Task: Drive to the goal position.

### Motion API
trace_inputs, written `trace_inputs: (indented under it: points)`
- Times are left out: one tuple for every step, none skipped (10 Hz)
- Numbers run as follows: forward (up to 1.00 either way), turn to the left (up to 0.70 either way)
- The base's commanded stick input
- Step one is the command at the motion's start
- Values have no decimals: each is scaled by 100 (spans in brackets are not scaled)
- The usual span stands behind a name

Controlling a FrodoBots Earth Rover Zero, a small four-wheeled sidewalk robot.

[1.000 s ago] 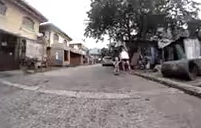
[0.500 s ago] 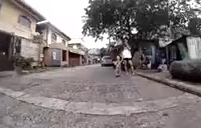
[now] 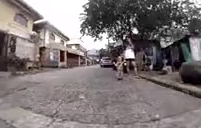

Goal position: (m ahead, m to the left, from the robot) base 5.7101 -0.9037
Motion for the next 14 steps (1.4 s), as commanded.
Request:
trace_inputs:
  points:
    - [100, 0]
    - [100, 0]
    - [100, 0]
    - [100, 0]
    - [100, 0]
    - [100, 0]
    - [100, 27]
    - [100, 27]
    - [100, 16]
    - [100, 0]
    - [100, 0]
    - [100, 0]
    - [100, 0]
    - [100, 0]
